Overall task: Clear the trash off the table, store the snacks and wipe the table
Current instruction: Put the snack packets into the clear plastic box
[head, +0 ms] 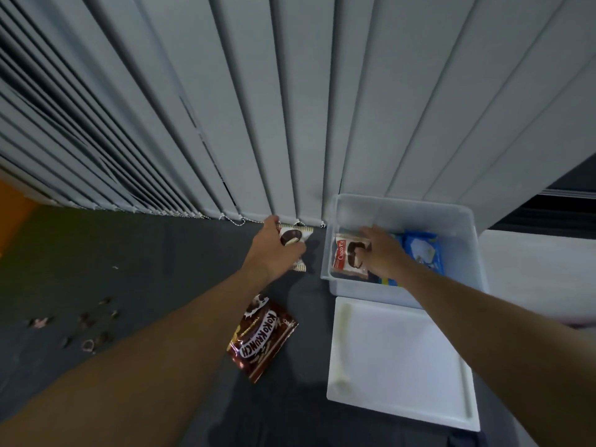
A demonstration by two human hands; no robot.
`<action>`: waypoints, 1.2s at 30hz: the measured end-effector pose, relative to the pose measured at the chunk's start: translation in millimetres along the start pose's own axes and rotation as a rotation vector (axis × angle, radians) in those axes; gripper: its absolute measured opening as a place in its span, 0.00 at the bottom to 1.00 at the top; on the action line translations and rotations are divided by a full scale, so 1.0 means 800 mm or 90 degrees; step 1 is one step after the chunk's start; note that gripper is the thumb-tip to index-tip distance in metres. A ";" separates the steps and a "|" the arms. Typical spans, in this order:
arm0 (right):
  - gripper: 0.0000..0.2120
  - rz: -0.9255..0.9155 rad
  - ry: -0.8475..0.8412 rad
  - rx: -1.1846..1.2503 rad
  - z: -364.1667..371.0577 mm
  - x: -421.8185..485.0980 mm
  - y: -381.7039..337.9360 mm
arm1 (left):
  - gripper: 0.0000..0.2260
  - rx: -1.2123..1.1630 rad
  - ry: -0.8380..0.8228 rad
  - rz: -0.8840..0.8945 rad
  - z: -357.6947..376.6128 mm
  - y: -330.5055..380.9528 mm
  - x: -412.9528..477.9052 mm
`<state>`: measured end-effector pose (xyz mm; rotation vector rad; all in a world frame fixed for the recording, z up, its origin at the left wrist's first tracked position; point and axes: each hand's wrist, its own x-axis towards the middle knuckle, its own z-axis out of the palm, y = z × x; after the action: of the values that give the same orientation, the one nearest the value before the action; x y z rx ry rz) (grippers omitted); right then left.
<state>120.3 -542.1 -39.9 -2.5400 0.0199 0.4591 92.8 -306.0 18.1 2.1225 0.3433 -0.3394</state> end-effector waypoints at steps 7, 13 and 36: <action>0.22 -0.064 0.295 -0.079 -0.051 -0.047 0.051 | 0.37 0.025 0.004 0.104 0.023 0.047 -0.010; 0.41 0.164 0.266 -0.233 -0.086 -0.086 0.104 | 0.34 0.127 -0.059 0.213 0.052 0.080 -0.021; 0.50 0.151 0.282 -0.128 -0.062 -0.082 0.120 | 0.35 0.892 -0.340 0.235 0.176 0.068 0.049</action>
<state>63.9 -654.4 -29.3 -2.8000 0.4636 -0.0251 133.9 -448.5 -29.4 3.1597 -0.8532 -1.1152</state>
